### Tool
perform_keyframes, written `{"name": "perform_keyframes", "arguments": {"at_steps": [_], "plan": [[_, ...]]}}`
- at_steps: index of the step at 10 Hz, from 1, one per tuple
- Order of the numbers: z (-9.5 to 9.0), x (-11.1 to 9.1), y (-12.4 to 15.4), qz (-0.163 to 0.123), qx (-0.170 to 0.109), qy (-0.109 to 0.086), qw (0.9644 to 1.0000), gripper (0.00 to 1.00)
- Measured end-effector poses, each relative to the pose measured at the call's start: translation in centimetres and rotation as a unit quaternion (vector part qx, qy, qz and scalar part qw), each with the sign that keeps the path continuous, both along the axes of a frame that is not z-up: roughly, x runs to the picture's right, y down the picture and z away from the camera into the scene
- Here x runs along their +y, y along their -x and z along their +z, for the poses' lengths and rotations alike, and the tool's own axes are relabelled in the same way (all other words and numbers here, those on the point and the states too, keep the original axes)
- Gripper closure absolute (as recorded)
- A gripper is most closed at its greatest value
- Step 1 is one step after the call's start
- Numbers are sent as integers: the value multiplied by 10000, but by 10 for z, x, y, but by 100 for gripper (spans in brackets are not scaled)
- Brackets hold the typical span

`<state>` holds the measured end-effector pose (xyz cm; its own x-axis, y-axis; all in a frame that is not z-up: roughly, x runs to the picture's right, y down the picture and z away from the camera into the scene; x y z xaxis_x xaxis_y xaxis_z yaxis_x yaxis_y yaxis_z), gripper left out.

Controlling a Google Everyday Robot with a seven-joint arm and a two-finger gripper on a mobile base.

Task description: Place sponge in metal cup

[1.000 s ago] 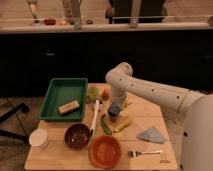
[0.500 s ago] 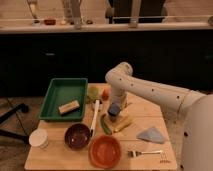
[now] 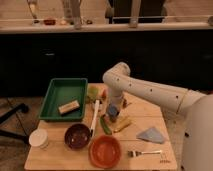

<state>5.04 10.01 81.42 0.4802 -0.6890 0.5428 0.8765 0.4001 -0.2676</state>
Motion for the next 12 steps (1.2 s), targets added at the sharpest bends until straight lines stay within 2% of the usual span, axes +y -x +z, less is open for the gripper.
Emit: {"name": "perform_keyframes", "arguments": {"at_steps": [5, 6, 9, 12], "plan": [[-11, 10, 1, -272, -274, 94, 9992, 100], [-12, 15, -5, -340, -290, 176, 9988, 100], [-10, 19, -12, -349, -326, 229, 9986, 100], [-7, 18, -14, -326, -348, 186, 9987, 100]]}}
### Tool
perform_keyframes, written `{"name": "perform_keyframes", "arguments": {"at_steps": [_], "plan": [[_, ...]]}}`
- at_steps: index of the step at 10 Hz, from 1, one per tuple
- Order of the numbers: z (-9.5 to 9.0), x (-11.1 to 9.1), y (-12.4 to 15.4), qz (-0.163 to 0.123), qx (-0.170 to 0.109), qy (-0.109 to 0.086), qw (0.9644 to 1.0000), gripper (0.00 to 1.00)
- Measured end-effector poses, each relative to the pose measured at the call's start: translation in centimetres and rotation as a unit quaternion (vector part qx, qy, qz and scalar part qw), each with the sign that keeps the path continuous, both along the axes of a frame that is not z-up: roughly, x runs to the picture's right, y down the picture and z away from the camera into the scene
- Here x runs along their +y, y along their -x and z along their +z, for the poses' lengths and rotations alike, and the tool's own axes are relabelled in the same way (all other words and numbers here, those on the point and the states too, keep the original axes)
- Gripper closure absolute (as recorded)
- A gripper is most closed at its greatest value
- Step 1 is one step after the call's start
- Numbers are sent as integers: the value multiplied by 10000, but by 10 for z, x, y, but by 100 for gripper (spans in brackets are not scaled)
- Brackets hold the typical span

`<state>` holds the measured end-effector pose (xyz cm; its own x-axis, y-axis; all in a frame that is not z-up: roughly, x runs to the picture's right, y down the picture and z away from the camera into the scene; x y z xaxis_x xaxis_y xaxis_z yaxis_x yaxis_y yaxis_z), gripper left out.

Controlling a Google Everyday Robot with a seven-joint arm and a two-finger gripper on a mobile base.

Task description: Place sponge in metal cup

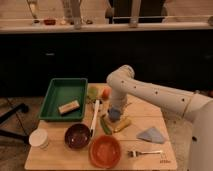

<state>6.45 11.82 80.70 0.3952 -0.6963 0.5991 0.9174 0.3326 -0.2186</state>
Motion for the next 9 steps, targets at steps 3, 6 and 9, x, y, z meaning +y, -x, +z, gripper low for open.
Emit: {"name": "perform_keyframes", "arguments": {"at_steps": [3, 6, 9], "plan": [[1, -4, 3, -18, -21, -101, 9999, 100], [3, -7, 6, -17, -41, -169, 9998, 100], [6, -8, 9, 23, -84, -208, 9997, 100]]}}
